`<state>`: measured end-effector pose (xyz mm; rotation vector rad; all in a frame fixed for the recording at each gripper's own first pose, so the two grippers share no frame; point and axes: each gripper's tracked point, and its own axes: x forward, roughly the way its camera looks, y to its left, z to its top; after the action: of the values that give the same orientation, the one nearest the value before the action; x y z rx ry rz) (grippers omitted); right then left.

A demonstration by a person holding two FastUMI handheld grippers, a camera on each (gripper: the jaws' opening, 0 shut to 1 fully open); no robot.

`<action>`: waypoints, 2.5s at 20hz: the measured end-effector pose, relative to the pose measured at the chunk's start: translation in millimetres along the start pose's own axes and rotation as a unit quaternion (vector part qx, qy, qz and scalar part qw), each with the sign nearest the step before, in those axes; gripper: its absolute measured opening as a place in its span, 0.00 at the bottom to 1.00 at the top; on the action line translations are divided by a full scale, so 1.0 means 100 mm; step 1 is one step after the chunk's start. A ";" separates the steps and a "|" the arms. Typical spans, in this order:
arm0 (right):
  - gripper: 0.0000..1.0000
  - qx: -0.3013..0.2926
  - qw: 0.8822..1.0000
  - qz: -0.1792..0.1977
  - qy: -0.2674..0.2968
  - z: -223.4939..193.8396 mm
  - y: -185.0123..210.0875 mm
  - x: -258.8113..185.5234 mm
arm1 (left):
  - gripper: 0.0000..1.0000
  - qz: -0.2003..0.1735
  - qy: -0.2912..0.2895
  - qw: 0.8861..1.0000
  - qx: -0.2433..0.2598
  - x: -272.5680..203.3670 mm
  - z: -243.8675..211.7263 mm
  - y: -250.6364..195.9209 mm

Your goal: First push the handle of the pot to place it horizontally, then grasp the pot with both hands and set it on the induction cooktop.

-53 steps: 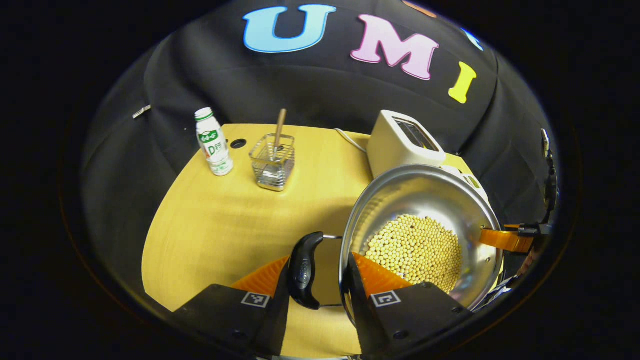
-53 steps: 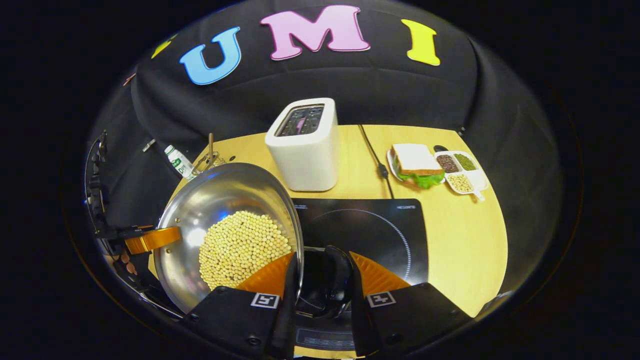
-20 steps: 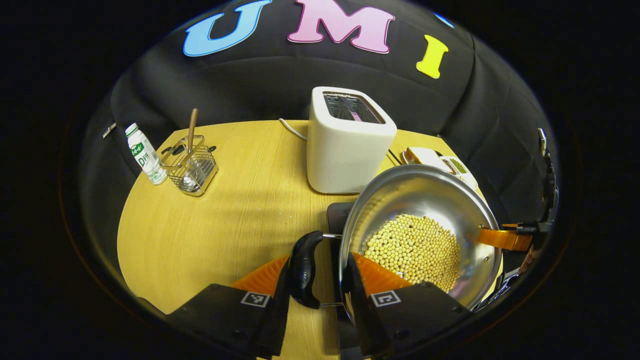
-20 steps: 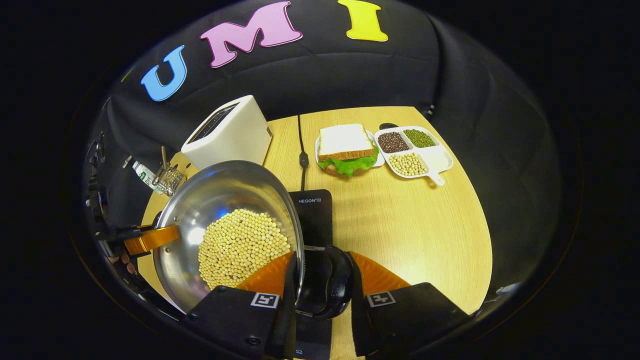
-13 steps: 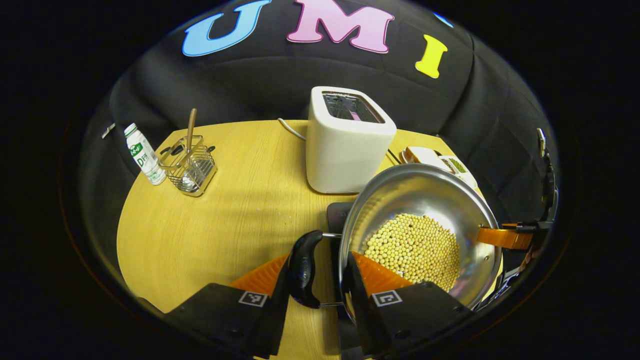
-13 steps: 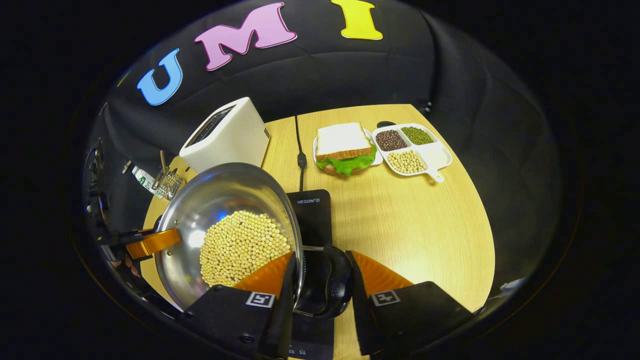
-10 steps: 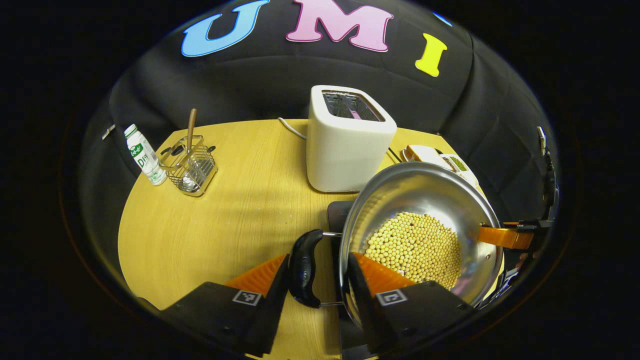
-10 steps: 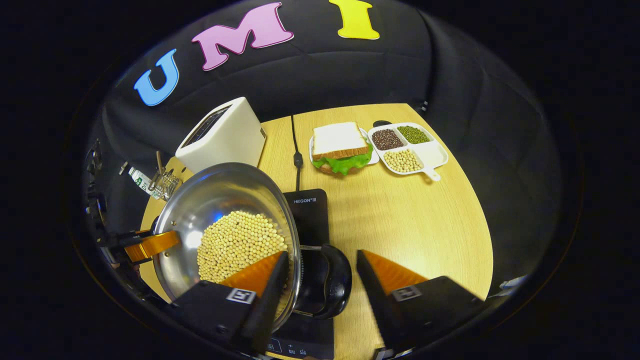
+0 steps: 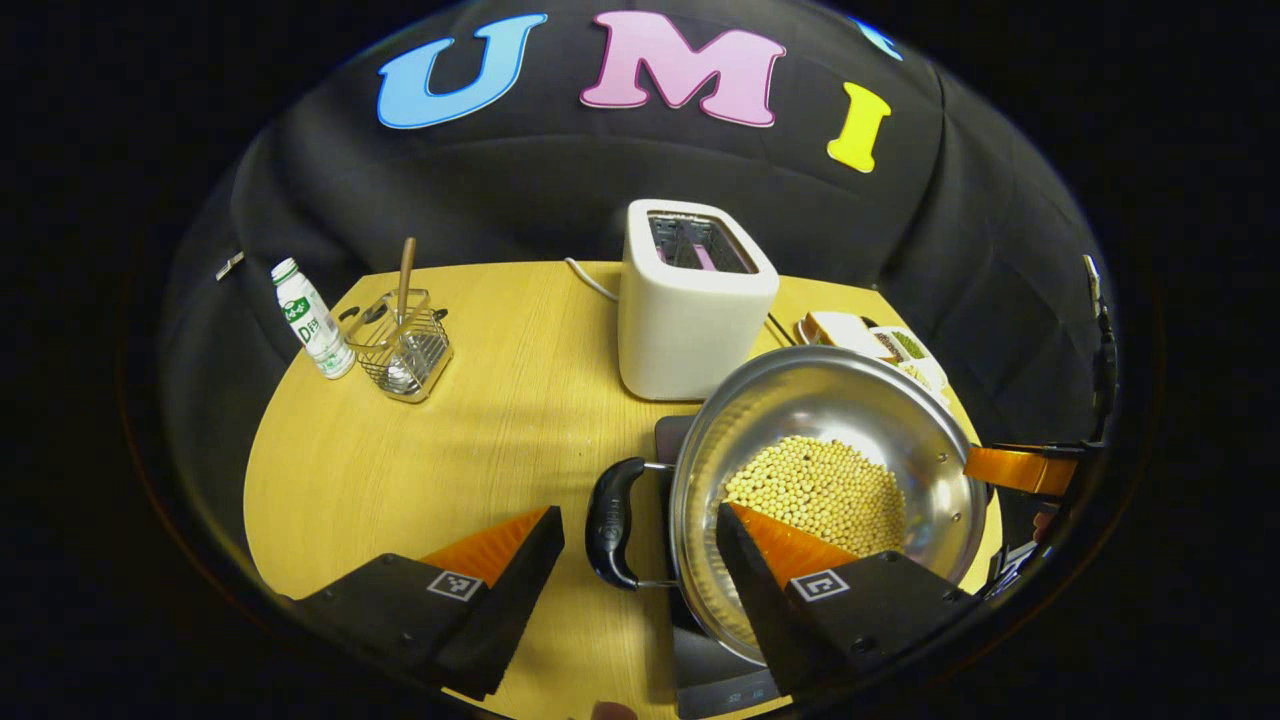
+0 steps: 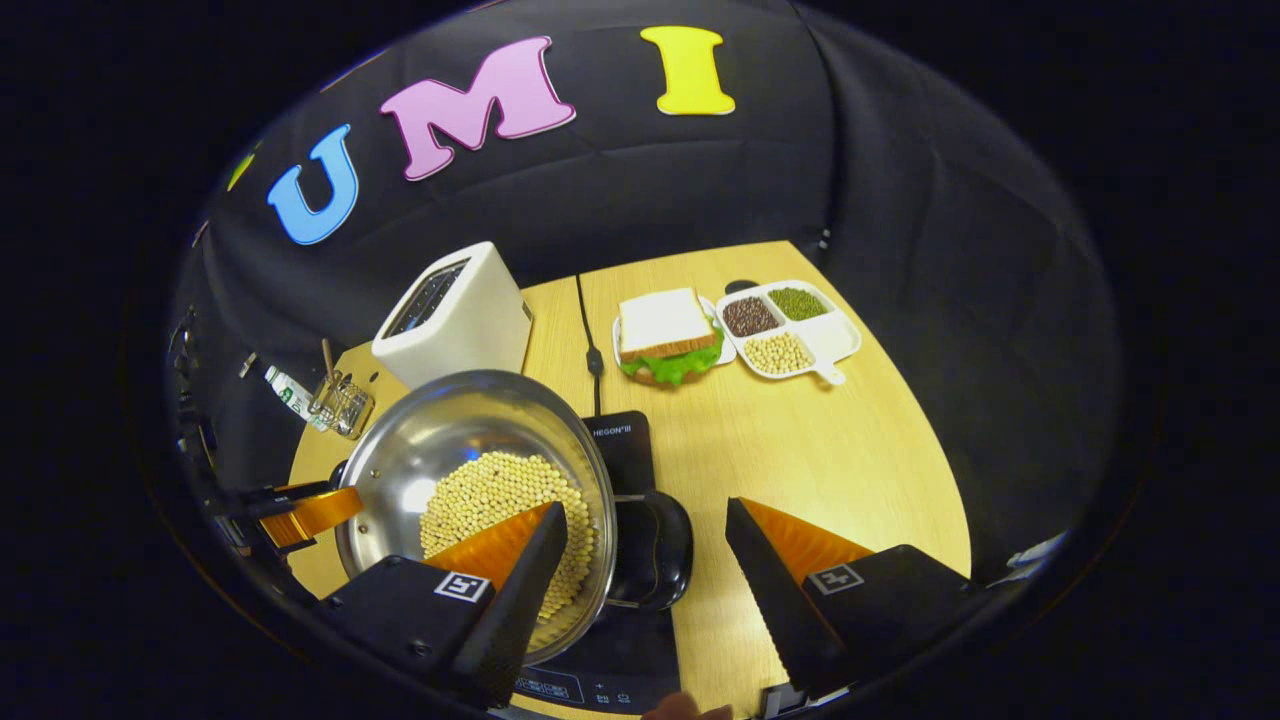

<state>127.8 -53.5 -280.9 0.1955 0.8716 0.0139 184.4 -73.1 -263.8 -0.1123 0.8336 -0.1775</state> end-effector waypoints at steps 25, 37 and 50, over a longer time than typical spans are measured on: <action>0.98 -0.057 0.912 0.011 -0.406 1.51 0.57 -2.66 | 0.93 0.021 -0.344 0.938 0.033 -2.84 1.15 -0.11; 0.98 -0.095 0.893 0.000 -0.439 1.39 0.78 -2.98 | 0.95 0.032 -0.393 0.918 0.052 -3.27 1.08 -0.13; 0.98 -0.090 0.903 -0.001 -0.420 1.31 0.73 -2.92 | 0.95 0.026 -0.383 0.922 0.048 -3.26 1.04 -0.13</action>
<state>44.0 -29.9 35.3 0.0123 0.0020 0.0070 45.5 -17.3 44.0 -0.0584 0.0438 -0.1083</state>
